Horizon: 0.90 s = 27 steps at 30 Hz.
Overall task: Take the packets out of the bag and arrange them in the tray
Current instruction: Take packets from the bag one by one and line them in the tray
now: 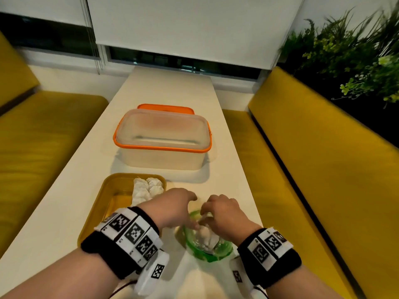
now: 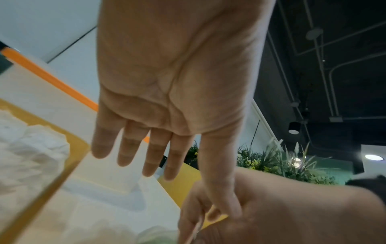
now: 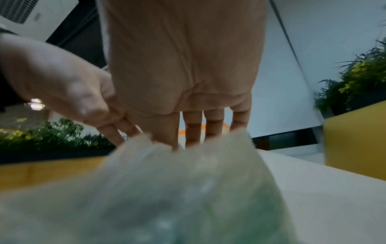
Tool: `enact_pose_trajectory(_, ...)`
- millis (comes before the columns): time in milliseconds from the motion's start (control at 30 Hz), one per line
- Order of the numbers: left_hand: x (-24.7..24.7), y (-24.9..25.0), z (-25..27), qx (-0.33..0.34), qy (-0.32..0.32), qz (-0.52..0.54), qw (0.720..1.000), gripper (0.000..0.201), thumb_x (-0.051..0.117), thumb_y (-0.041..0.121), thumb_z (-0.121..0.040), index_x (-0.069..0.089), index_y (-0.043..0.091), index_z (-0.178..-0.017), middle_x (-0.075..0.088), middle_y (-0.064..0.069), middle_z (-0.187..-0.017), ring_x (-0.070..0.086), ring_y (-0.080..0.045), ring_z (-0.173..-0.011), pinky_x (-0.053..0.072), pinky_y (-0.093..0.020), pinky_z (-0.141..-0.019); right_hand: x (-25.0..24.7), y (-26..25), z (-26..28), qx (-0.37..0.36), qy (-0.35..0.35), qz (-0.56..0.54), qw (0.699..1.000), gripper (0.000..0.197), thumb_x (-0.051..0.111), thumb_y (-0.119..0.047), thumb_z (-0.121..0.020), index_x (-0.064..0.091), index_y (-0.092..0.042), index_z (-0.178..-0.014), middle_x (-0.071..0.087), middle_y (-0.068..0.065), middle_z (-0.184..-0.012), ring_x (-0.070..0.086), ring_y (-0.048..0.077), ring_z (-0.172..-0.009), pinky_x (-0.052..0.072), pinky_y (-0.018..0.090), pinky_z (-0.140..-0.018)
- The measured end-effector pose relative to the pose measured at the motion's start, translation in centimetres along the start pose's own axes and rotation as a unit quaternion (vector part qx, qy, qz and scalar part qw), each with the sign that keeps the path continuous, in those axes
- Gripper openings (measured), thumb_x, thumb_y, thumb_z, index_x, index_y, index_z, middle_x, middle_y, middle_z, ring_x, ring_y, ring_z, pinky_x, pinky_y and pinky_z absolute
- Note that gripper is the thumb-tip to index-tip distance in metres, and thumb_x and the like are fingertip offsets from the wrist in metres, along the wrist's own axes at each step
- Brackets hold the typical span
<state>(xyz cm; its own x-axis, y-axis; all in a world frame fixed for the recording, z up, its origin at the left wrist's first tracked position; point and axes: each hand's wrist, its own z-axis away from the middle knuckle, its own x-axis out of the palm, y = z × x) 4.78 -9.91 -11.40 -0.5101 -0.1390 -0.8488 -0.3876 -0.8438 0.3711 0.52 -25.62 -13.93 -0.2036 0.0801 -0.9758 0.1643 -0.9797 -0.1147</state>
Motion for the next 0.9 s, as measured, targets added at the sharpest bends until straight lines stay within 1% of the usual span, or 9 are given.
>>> enact_pose_trajectory(133, -0.3, -1.2, 0.7, 0.013, 0.076, 0.076, 0.994, 0.072, 0.073, 0.043, -0.077, 0.043, 0.024, -0.140, 0.044, 0.005, -0.145, 0.040, -0.013, -0.133, 0.030, -0.022, -0.105, -0.3, 0.8, 0.1, 0.057, 0.054, -0.099, 0.992, 0.015, 0.054, -0.026, -0.090, 0.067, -0.024, -0.097, 0.064, -0.002, -0.101, 0.054, 0.021, -0.099, 0.042, 0.035, -0.084)
enact_pose_trajectory(267, -0.1, -1.0, 0.7, 0.043, 0.068, 0.178, 0.981, 0.079, 0.073, 0.047, -0.075, 0.039, 0.027, -0.143, 0.045, 0.007, -0.145, 0.041, -0.010, -0.132, 0.030, -0.018, -0.103, -2.7, 0.8, 1.2, 0.056, 0.092, -0.241, 0.964, 0.007, 0.061, -0.018, -0.088, 0.064, -0.016, -0.082, 0.059, -0.002, -0.074, 0.052, 0.014, -0.073, 0.037, 0.017, -0.062)
enact_pose_trajectory(367, 0.1, 0.1, 0.4, 0.060, 0.020, 0.251, 0.966, 0.046, 0.070, 0.030, -0.082, 0.056, 0.028, -0.126, 0.062, 0.005, -0.121, 0.055, -0.011, -0.107, 0.041, -0.011, -0.079, -4.5, -0.3, 1.6, 0.020, 0.076, -0.283, 0.956, 0.008, 0.062, -0.017, -0.087, 0.064, -0.022, -0.081, 0.059, -0.004, -0.072, 0.052, 0.011, -0.070, 0.036, 0.015, -0.059)
enact_pose_trajectory(433, 0.3, 0.6, 0.5, 0.053, 0.005, 0.355, 0.933, 0.016, 0.062, 0.017, -0.088, 0.065, 0.021, -0.103, 0.067, -0.001, -0.101, 0.057, -0.012, -0.094, 0.043, -0.015, -0.073, -5.0, -1.1, 1.5, 0.016, 0.084, -0.322, 0.943, 0.008, 0.064, -0.017, -0.086, 0.066, -0.021, -0.079, 0.064, -0.002, -0.074, 0.053, 0.008, -0.068, 0.039, 0.013, -0.058)
enact_pose_trajectory(533, 0.5, 1.0, 0.6, 0.035, -0.024, 0.501, 0.864, 0.017, 0.050, 0.008, -0.095, 0.065, 0.011, -0.104, 0.067, -0.009, -0.099, 0.063, -0.017, -0.090, 0.051, -0.028, -0.082, -4.5, -0.8, 1.3, 0.072, 0.153, -0.371, 0.913, 0.011, 0.064, -0.015, -0.085, 0.063, -0.025, -0.081, 0.067, -0.001, -0.076, 0.060, 0.009, -0.069, 0.044, 0.015, -0.059)
enact_pose_trajectory(600, 0.3, 0.7, 0.7, 0.015, -0.020, 0.559, 0.829, 0.021, 0.045, 0.006, -0.097, 0.062, 0.007, -0.110, 0.066, -0.009, -0.093, 0.066, -0.019, -0.080, 0.055, -0.028, -0.076, -3.5, -0.1, 1.6, 0.122, 0.162, -0.318, 0.926, 0.008, 0.061, -0.017, -0.085, 0.061, -0.026, -0.085, 0.063, -0.007, -0.076, 0.058, 0.011, -0.073, 0.042, 0.017, -0.060)
enact_pose_trajectory(733, -0.6, -0.3, 1.1, -0.020, -0.001, 0.632, 0.774, 0.023, 0.045, 0.021, -0.099, 0.056, 0.007, -0.113, 0.066, -0.015, -0.079, 0.066, -0.025, -0.067, 0.056, -0.031, -0.064, -0.2, -0.2, 2.7, 0.143, -0.021, -0.137, 0.980, 0.019, 0.064, -0.045, -0.078, 0.065, -0.027, -0.082, 0.064, -0.007, -0.083, 0.059, 0.016, -0.082, 0.047, 0.031, -0.074)
enact_pose_trajectory(800, -0.7, -0.9, 1.4, -0.033, -0.004, 0.638, 0.769, 0.027, 0.041, 0.031, -0.100, 0.053, 0.007, -0.102, 0.067, -0.016, -0.073, 0.066, -0.026, -0.063, 0.055, -0.031, -0.060, 1.0, -0.9, 2.8, 0.148, -0.029, -0.093, 0.984, 0.022, 0.063, -0.048, -0.076, 0.058, -0.027, -0.071, 0.058, -0.006, -0.078, 0.054, 0.019, -0.079, 0.038, 0.031, -0.069)
enact_pose_trajectory(900, -0.5, -1.2, 1.4, -0.047, -0.002, 0.628, 0.777, 0.027, 0.040, 0.028, -0.101, 0.051, 0.007, -0.089, 0.067, -0.017, -0.075, 0.066, -0.027, -0.065, 0.055, -0.033, -0.062, 1.6, -1.2, 2.9, 0.151, 0.014, -0.117, 0.981, 0.026, 0.062, -0.047, -0.080, 0.053, -0.027, -0.065, 0.053, -0.005, -0.070, 0.055, 0.020, -0.078, 0.035, 0.030, -0.066)
